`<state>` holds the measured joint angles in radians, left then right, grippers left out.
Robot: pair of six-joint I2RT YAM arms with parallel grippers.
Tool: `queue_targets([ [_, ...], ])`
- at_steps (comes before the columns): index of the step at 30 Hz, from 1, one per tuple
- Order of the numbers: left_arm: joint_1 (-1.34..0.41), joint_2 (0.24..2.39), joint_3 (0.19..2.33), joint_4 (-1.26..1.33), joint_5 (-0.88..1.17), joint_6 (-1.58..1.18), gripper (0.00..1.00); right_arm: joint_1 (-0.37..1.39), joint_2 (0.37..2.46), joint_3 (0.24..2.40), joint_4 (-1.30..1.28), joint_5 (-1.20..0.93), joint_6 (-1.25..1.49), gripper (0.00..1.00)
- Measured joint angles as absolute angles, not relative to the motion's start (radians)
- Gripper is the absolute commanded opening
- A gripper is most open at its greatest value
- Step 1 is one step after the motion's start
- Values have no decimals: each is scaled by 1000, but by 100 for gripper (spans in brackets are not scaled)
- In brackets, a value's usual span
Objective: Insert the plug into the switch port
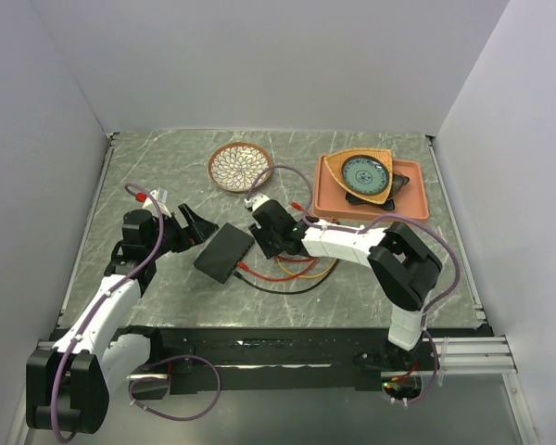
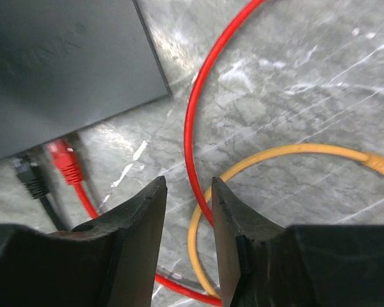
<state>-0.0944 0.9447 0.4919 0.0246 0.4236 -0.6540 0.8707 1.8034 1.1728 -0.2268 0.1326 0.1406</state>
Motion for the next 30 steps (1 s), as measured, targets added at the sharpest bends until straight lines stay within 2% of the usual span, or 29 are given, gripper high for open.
queue_targets([
  [7,-94,933,490,25,426,-662,96,871,1900,1192,-256,117,142,41],
  [10,-94,924,489,24,426,-665,96,871,1914,1220,-265,115,145,24],
  [11,-94,923,489,24,426,-666,96,871,1917,1224,-266,114,143,10],
  [13,-94,923,489,23,426,-666,96,871,1920,1225,-268,112,144,0],
  [24,-94,923,488,22,426,-666,96,870,1901,1225,-267,115,134,0],
  [30,-94,922,488,22,426,-666,96,866,1734,1189,-224,115,106,0],
])
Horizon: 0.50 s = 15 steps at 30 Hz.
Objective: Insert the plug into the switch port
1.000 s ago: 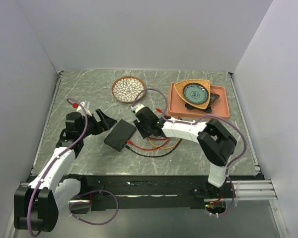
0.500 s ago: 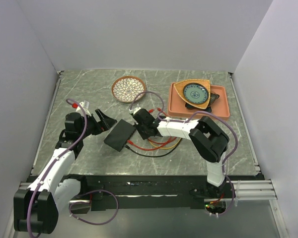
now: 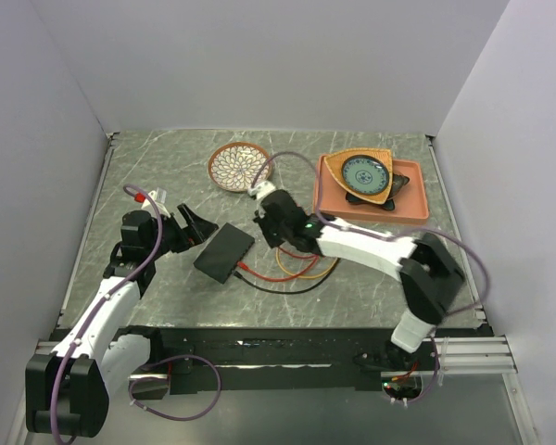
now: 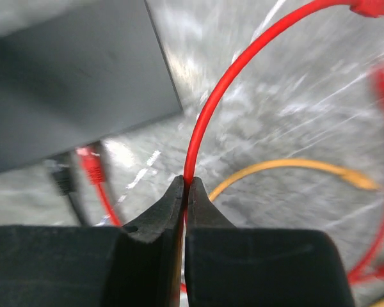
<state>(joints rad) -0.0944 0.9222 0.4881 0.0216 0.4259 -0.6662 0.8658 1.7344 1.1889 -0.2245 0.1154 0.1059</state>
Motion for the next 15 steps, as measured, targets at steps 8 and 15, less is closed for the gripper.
queue_targets([
  [8,-94,923,481,23,430,-666,96,837,1345,1089,-181,131,72,0],
  [15,-94,933,479,28,434,-666,96,830,1094,1011,-208,135,26,0],
])
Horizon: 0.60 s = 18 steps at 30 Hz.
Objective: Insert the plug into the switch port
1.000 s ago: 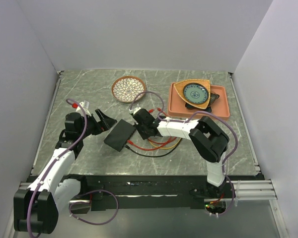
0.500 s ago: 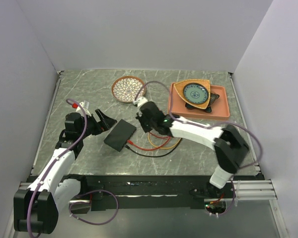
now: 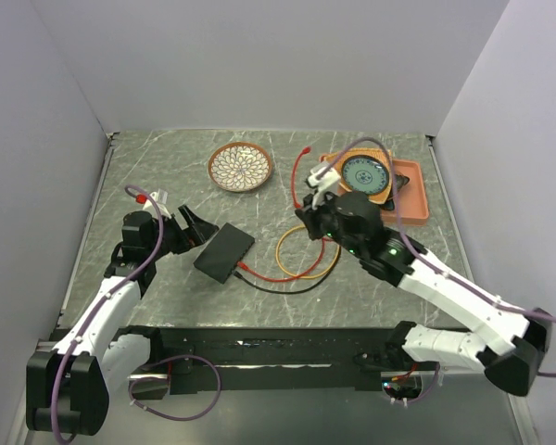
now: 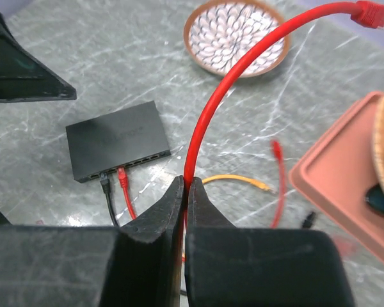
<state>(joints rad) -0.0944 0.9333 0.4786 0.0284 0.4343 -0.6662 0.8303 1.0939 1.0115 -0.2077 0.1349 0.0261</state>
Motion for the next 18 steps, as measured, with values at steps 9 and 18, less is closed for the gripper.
queue_targets([
  [9,-94,954,477,49,448,-667,96,827,868,997,-322,123,-22,0],
  [18,-94,982,471,73,466,-674,96,828,891,898,-405,52,8,0],
])
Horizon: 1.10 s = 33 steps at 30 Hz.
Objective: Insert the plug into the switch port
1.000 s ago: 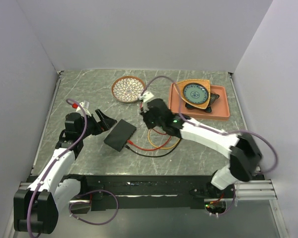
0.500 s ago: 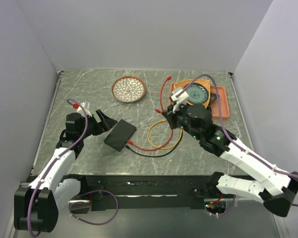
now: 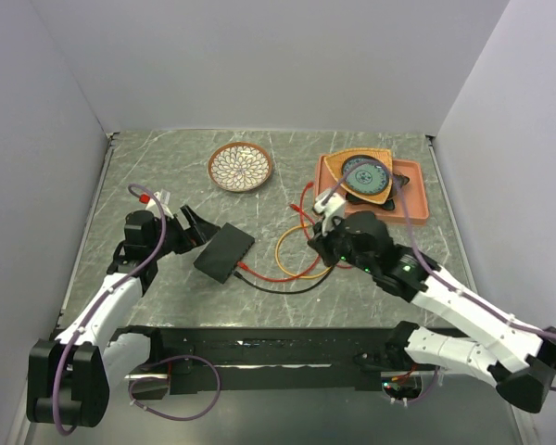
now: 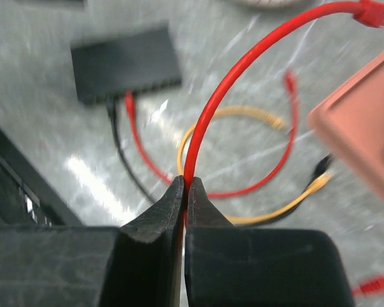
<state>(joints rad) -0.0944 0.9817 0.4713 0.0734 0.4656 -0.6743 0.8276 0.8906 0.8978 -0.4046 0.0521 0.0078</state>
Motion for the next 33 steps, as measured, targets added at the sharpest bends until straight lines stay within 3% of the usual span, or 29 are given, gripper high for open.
queue_targets([
  [3,-94,981,466,76,470,-674,96,842,953,846,-418,13,30,0],
  [8,-94,981,459,89,472,-676,96,920,1108,830,-445,25,58,17],
  [12,-94,981,458,95,474,-677,96,984,1256,830,-467,80,75,41],
  [13,-94,981,458,96,474,-678,96,992,1280,830,-475,92,79,54],
  [16,-94,981,456,104,474,-679,96,992,1298,830,-485,128,96,80],
  [20,-94,981,450,110,474,-691,96,982,1281,837,-453,156,120,99],
  [30,-94,981,432,122,478,-701,96,912,1552,1065,-397,147,194,99],
  [33,-94,983,422,123,478,-701,96,893,1644,1102,-397,140,226,94],
])
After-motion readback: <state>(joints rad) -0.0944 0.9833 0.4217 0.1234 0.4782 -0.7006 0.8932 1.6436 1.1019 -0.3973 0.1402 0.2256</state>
